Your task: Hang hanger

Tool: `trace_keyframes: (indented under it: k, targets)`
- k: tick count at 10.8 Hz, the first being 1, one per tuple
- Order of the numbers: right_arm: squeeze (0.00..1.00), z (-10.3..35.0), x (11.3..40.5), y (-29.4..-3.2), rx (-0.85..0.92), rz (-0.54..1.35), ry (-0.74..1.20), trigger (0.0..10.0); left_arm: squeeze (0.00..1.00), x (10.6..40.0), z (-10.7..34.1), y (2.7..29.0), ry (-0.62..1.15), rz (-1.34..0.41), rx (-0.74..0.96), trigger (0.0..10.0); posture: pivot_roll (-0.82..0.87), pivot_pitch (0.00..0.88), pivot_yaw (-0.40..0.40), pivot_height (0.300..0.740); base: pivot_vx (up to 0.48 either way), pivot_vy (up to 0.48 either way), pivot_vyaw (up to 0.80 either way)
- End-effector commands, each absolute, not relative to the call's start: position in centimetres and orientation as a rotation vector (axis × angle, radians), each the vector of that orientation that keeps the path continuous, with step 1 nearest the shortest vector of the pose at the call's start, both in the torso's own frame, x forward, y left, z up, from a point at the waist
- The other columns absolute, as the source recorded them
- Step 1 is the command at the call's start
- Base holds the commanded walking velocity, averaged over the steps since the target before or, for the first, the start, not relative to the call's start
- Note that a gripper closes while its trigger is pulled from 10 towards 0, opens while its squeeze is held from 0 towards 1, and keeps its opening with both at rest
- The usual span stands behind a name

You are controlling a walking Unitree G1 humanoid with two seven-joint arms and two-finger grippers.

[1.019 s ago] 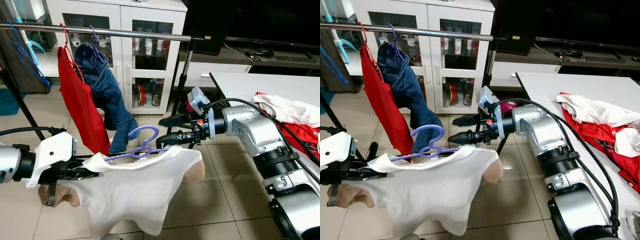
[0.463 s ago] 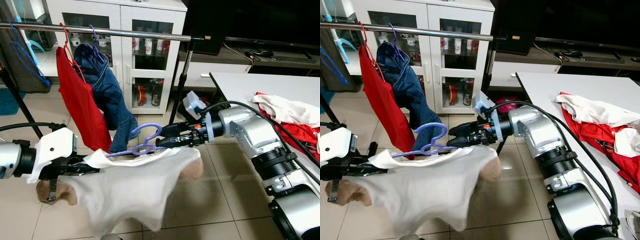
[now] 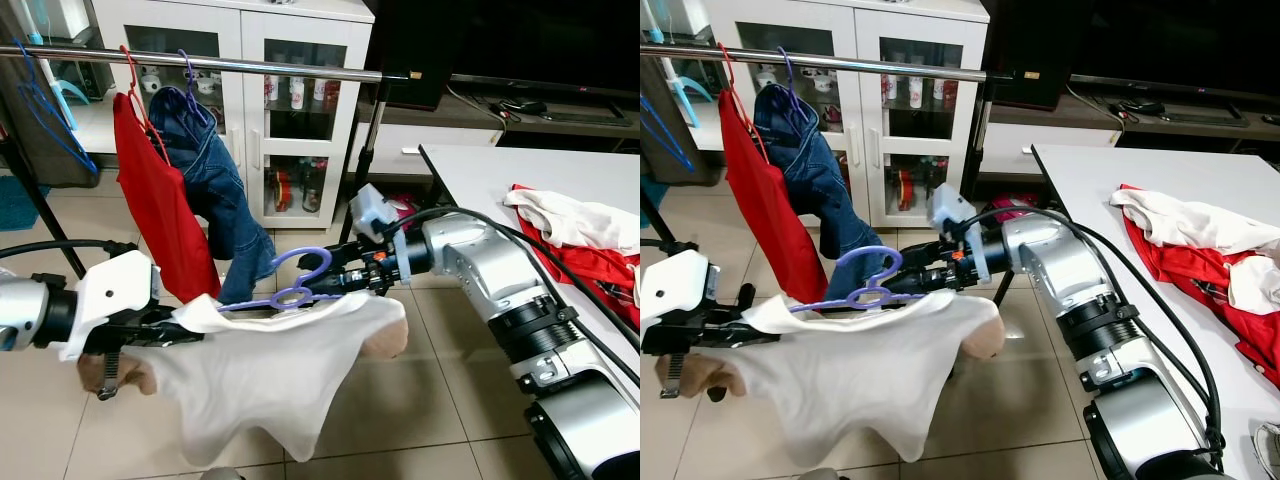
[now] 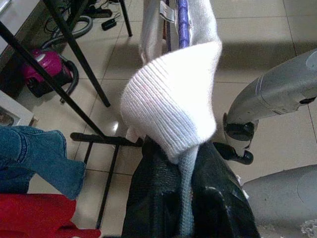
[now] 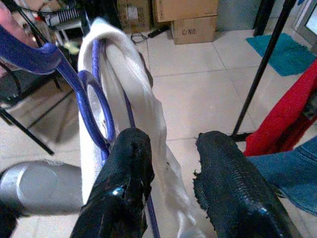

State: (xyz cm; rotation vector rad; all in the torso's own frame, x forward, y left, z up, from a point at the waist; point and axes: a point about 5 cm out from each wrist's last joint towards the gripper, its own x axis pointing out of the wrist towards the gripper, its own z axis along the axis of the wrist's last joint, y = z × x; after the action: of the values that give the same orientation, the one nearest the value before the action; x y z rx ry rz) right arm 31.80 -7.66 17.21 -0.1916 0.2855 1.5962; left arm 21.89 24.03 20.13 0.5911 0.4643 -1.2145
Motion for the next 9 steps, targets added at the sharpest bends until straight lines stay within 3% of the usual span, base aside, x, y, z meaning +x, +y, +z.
trace_keyframes:
  k: [1,4,5,9]
  targets:
    - [0.0,17.7,32.0,-7.5,-0.249,1.591,0.268,10.0,0.0,22.0,20.5,23.6,0.435,-1.236,0.595,0.0,0.02,0.0,-0.092,0.74,0.0,0.0,0.0]
    - [0.0,18.8,32.7,-8.0,-0.197,1.538,0.218,10.0,0.0,21.9,20.3,23.9,0.452,-1.224,0.593,0.0,0.03,0.0,-0.095,0.74,0.0,0.0,0.0]
    - [1.0,19.3,33.0,-9.5,-0.148,1.535,0.233,10.0,0.0,21.8,20.1,24.2,0.465,-1.215,0.592,0.0,0.03,0.0,-0.094,0.74,0.0,0.0,0.0]
    - [1.0,20.6,32.4,-13.1,-0.187,1.597,0.239,10.0,0.0,21.8,20.1,24.6,0.478,-1.204,0.593,0.0,0.02,0.0,-0.088,0.74,0.0,0.0,0.0]
